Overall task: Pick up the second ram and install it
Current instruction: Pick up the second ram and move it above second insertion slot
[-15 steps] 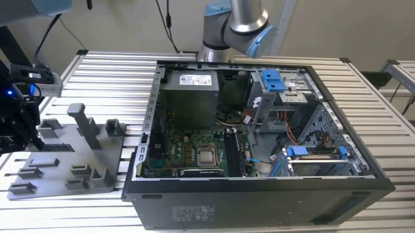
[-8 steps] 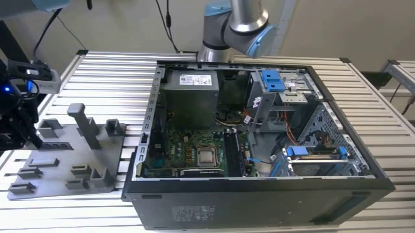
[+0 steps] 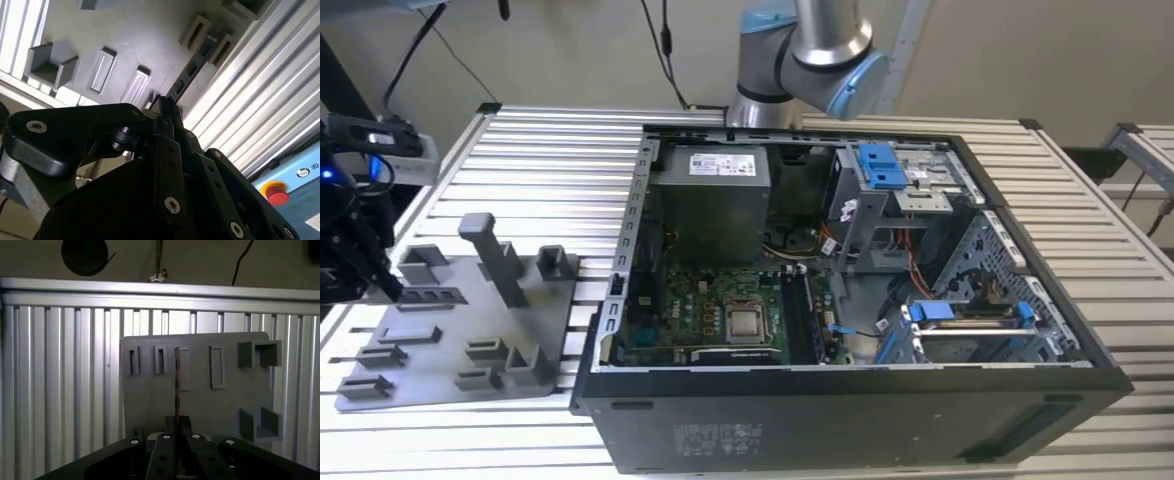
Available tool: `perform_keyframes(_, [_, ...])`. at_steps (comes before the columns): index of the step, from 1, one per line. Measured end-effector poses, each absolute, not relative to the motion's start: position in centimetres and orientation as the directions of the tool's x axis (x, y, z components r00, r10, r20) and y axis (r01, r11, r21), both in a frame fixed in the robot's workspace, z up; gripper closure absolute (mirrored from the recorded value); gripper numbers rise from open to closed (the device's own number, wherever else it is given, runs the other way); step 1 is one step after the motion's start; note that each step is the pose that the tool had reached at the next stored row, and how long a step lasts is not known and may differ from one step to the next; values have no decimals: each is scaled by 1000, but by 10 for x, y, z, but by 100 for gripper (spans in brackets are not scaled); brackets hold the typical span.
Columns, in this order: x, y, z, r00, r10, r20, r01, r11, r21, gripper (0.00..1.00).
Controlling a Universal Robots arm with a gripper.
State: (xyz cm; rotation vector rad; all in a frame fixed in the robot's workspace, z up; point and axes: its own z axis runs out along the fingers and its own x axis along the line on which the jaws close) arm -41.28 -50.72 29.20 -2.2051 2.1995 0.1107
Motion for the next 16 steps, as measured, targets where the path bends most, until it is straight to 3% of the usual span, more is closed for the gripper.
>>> perform_keyframes(16, [-413, -507, 308, 1, -998, -68, -999, -4, 32, 86])
